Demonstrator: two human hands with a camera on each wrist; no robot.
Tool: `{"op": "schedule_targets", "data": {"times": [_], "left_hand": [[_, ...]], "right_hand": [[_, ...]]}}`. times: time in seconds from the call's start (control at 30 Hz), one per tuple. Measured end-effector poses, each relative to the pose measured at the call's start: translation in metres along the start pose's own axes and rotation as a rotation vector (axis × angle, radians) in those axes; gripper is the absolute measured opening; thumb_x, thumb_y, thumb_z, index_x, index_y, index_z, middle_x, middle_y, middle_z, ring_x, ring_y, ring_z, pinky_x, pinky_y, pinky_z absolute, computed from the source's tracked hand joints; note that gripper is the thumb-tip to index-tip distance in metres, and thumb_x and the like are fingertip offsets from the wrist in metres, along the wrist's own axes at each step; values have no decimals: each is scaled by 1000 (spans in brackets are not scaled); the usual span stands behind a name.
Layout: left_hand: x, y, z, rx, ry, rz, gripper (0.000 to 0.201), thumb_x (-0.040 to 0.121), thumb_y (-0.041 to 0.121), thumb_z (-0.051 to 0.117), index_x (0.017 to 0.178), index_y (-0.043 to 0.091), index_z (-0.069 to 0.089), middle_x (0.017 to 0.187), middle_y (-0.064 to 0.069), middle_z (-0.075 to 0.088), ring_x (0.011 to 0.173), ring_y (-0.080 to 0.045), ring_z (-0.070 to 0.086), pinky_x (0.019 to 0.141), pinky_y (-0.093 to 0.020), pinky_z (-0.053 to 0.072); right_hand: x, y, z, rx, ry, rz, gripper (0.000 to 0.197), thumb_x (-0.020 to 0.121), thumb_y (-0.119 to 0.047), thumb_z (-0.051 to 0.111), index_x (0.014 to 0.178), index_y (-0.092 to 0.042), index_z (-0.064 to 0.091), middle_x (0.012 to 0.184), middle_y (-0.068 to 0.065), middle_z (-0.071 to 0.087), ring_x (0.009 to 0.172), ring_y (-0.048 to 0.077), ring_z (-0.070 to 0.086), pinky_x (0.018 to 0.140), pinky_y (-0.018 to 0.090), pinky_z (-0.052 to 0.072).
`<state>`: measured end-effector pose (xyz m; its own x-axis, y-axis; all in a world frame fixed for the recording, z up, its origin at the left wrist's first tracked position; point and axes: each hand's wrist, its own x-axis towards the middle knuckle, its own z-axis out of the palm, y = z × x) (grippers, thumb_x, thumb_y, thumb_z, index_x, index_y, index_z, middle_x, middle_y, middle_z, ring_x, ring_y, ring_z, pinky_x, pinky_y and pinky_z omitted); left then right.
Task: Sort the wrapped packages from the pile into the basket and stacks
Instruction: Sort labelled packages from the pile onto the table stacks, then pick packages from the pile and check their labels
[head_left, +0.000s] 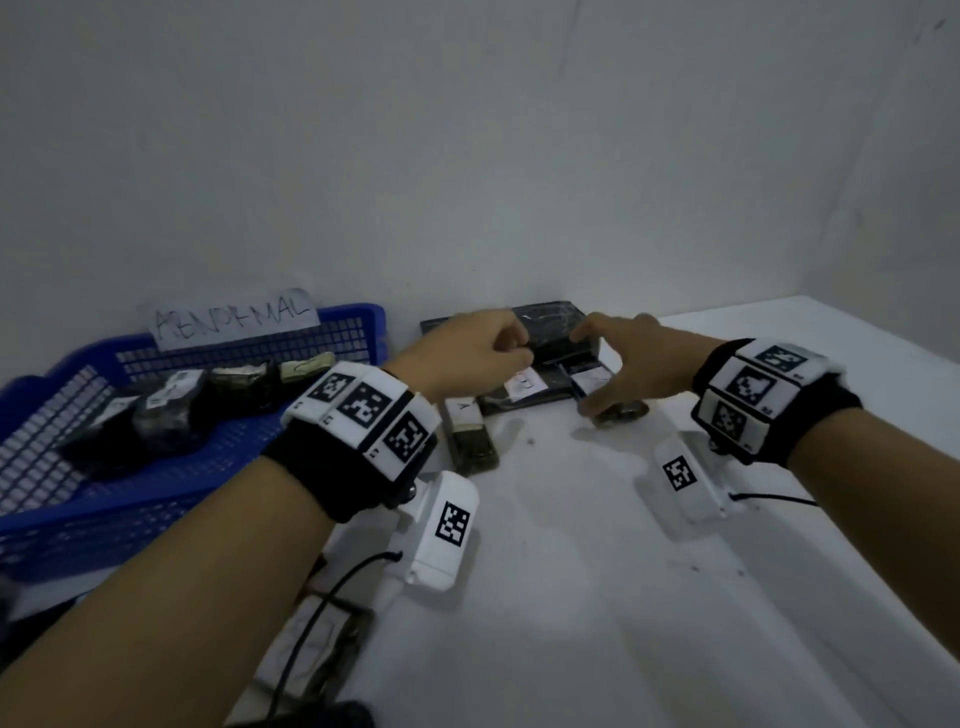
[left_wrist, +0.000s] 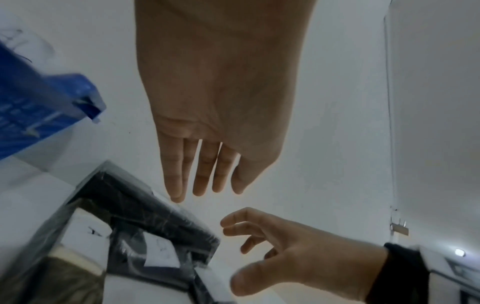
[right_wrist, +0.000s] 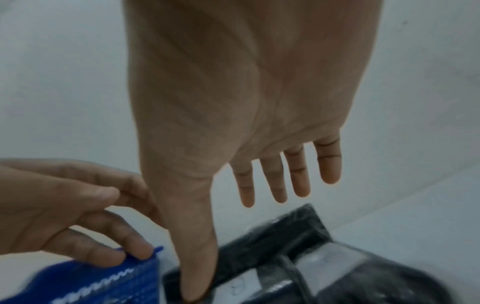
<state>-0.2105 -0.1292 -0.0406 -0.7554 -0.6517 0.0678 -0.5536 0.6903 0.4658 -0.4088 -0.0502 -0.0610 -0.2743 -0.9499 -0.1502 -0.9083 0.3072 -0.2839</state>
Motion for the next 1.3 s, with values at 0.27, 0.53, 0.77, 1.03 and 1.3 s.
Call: {"op": "schedule_targets", "data": {"times": [0.27, 0.53, 0.77, 1.03, 1.3], "left_hand": [[-103, -34, -72, -187, 117, -66, 15, 102, 29, 52, 102, 21, 65, 93, 5, 72, 77, -12, 70, 66, -28, 60], [-249, -122, -140, -93, 263, -378, 21, 102, 32, 53, 108, 16, 66, 94, 2, 73, 77, -13, 65, 65, -29, 56], [-353, -207, -162, 71, 256, -695, 35, 92, 39, 67, 122, 22, 61, 115, 4, 65, 102, -17, 61, 81, -27, 45], [-345, -245, -125, 176, -19, -694, 67, 88, 31, 73, 146, 21, 42, 142, -1, 53, 125, -22, 52, 101, -30, 41], [-343, -253, -128, 264, 119, -604, 33, 86, 35, 71, 115, 27, 57, 116, 1, 62, 101, -20, 56, 89, -38, 50]], "right_hand": [[-42, -108, 0, 202, 31, -392, 24, 86, -34, 76, 108, -29, 68, 102, -13, 73, 91, 9, 68, 92, 35, 55], [-80, -273, 15, 126, -138, -721, 26, 86, -52, 68, 109, -40, 65, 94, -11, 74, 85, 11, 68, 87, 37, 54], [-84, -405, 81, -214, -227, -877, 54, 95, -51, 62, 143, -31, 47, 115, -9, 64, 97, 10, 57, 88, 27, 43], [-68, -448, 131, -351, -335, -856, 42, 99, -43, 57, 137, -26, 53, 115, -2, 64, 97, 18, 58, 87, 31, 47], [-74, -438, 124, -203, -229, -888, 47, 97, -35, 62, 141, -23, 50, 113, -5, 68, 97, 13, 61, 87, 28, 47]]}}
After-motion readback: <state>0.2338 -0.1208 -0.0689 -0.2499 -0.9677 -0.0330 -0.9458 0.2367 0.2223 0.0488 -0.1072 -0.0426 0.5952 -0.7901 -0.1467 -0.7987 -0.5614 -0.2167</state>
